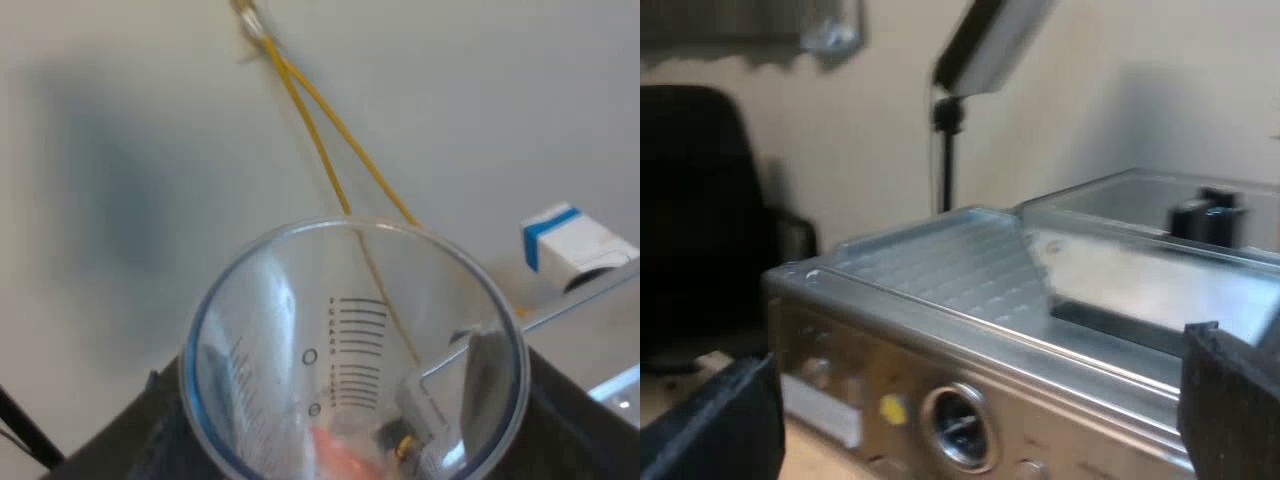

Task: Pour the beans into the coffee machine

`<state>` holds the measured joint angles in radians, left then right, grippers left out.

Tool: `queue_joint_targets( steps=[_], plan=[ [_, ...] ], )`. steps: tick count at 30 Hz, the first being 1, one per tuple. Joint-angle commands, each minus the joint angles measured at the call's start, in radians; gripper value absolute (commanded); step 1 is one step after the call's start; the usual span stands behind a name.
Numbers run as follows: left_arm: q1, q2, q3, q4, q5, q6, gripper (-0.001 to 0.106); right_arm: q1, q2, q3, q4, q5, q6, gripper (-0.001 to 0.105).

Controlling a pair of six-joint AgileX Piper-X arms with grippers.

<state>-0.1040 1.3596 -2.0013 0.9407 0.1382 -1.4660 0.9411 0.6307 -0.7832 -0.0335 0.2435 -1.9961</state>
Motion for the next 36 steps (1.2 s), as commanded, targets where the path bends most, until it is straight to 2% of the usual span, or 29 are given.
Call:
queue_joint_targets(
  steps=[1,5,7,9,10,11,13,16,19,20,22,24,26,27,33,35,36],
  plan=[
    [0.031,-0.028,-0.001,0.010,0.025,-0.015,0.001,0.001,-0.010,-0.017,0.016,-0.068,0.024,0.081],
    [0.077,-0.098,0.098,-0.013,0.025,-0.018,0.001,0.001,-0.010,-0.017,0.016,-0.083,0.050,0.081],
    [0.098,-0.142,0.184,-0.030,0.030,-0.018,0.001,0.001,-0.010,-0.017,0.018,-0.106,0.056,0.081],
    [0.123,-0.200,0.280,-0.070,0.050,-0.029,0.001,0.001,-0.010,-0.017,0.077,-0.201,0.086,0.081],
    [0.136,-0.233,0.333,-0.096,0.060,-0.039,0.001,0.001,-0.010,-0.017,0.105,-0.221,0.095,0.081],
    [0.141,-0.251,0.350,-0.107,0.063,-0.043,0.001,0.001,-0.010,-0.017,0.121,-0.232,0.098,0.081],
    [0.170,-0.315,0.455,-0.145,0.083,-0.059,0.001,0.001,-0.010,-0.017,0.152,-0.255,0.101,0.081],
    [0.214,-0.396,0.565,-0.162,0.121,-0.063,0.001,0.010,-0.010,-0.017,0.171,-0.263,0.101,0.081],
    [0.241,-0.439,0.637,-0.162,0.132,-0.066,0.001,0.015,-0.010,-0.017,0.179,-0.263,0.101,0.081],
    [0.261,-0.493,0.716,-0.187,0.142,-0.075,0.001,0.021,-0.010,-0.017,0.184,-0.263,0.101,0.081],
    [0.285,-0.559,0.824,-0.242,0.184,-0.090,0.001,0.098,0.018,-0.017,0.240,-0.243,0.089,0.081],
    [0.294,-0.592,0.894,-0.273,0.212,-0.111,0.001,0.131,0.036,-0.017,0.239,-0.218,0.083,0.081],
    [0.296,-0.604,0.920,-0.285,0.217,-0.117,0.001,0.177,0.065,-0.017,0.229,-0.138,0.086,0.081],
    [0.312,-0.657,1.017,-0.326,0.234,-0.131,0.001,0.201,0.082,-0.017,0.223,-0.098,0.086,0.081],
    [0.344,-0.736,1.184,-0.371,0.251,-0.138,0.001,0.253,0.138,0.011,0.157,-0.059,0.086,0.081],
    [0.356,-0.745,1.226,-0.399,0.263,-0.160,0.001,0.254,0.160,0.042,0.092,-0.059,0.105,0.081],
    [0.362,-0.745,1.248,-0.413,0.266,-0.176,0.001,0.254,0.176,0.068,0.034,-0.059,0.139,0.081]
  ],
)
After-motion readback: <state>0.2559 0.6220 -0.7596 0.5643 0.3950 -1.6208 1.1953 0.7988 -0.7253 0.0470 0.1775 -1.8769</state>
